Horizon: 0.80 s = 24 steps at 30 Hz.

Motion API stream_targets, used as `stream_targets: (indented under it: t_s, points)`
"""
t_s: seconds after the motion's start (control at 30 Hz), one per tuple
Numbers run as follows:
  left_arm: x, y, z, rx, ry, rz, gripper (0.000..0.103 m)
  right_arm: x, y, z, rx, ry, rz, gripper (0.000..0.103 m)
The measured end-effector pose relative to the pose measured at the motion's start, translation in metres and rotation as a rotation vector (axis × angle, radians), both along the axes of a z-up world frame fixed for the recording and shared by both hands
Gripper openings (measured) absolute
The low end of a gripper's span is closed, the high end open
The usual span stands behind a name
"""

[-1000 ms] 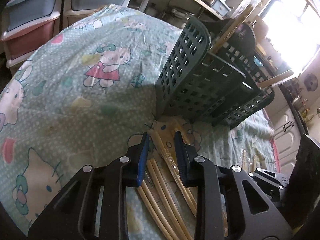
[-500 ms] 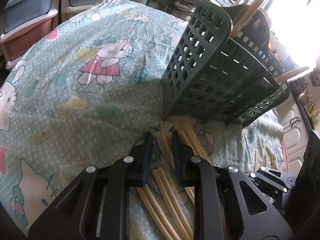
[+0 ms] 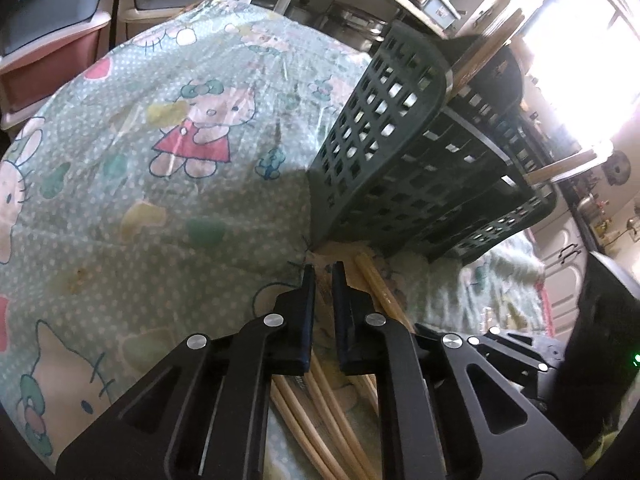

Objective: Organize utensils
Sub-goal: 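Reach the left gripper to the chopstick pile and close while the right gripper grasps another chopstick, then lift the chopstick upright with the left gripper while the right gripper carries its chopstick over the caddy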

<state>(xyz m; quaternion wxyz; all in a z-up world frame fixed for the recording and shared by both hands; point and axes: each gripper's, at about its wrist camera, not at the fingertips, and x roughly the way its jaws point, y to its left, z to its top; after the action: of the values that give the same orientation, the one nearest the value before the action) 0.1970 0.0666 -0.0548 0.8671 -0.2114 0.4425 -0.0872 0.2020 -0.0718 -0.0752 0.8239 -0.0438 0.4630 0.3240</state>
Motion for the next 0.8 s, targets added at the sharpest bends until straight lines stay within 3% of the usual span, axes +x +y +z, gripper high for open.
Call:
stream_targets:
  t_s: [0.37,0.8]
  points:
    - [-0.018,-0.001,0.041,-0.033,-0.116,0.0,0.004,-0.015,-0.041,0.03,0.188,-0.032,-0.01,0.01]
    - [-0.033,-0.011,0.084,-0.038,-0.232,-0.029,0.003,-0.033,-0.073,0.073,0.276,-0.181,-0.053,0.006]
